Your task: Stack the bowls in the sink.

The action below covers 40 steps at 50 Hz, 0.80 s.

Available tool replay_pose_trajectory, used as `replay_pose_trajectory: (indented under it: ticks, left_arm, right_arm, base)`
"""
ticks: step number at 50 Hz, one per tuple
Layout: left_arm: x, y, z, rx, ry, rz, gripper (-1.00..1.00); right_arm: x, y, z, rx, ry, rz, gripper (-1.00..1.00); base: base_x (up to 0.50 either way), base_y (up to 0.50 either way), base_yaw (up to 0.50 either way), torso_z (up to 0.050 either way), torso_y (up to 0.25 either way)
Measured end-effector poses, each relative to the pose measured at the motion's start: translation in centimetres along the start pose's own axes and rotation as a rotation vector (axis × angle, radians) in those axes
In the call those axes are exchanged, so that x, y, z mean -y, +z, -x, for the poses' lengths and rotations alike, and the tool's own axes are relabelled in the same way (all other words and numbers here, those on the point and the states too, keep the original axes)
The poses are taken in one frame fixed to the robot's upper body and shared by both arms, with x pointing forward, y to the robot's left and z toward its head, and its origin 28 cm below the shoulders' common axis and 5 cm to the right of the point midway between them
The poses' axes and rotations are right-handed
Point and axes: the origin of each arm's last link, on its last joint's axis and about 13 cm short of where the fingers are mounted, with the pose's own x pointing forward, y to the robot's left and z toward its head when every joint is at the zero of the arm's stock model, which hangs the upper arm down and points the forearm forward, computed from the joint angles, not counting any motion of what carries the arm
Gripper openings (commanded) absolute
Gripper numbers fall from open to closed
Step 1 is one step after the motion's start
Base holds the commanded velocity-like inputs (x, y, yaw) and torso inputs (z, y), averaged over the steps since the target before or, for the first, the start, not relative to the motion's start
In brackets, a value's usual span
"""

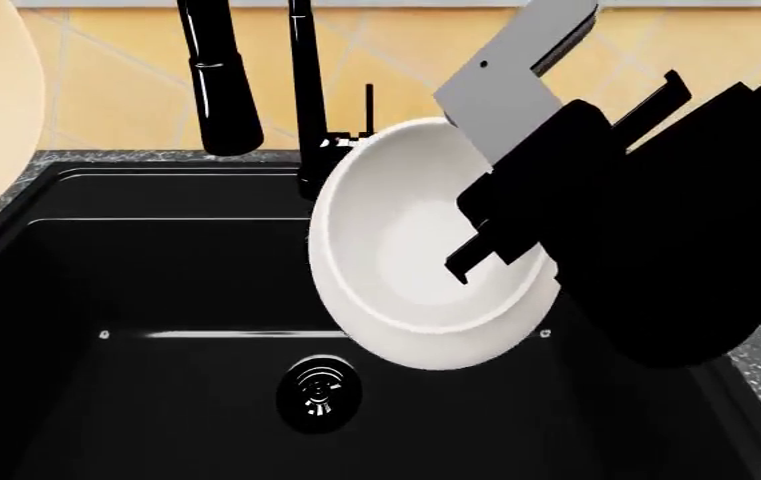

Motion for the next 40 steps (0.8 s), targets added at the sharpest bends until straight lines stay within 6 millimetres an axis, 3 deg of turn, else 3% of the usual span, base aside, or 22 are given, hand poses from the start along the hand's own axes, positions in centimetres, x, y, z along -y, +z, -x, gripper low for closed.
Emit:
replay_pose_trajectory:
  ticks: [40]
  left_arm:
    - [-0.2, -0.5, -0.1, -0.007, -0.001, 0.006, -1.00]
  right_arm:
    - [-5.5, -2.0, -3.6, -0.025, 0.263, -0.132, -1.00]
  base:
    - [0.00, 0.00, 0.00, 0.000, 0.000]
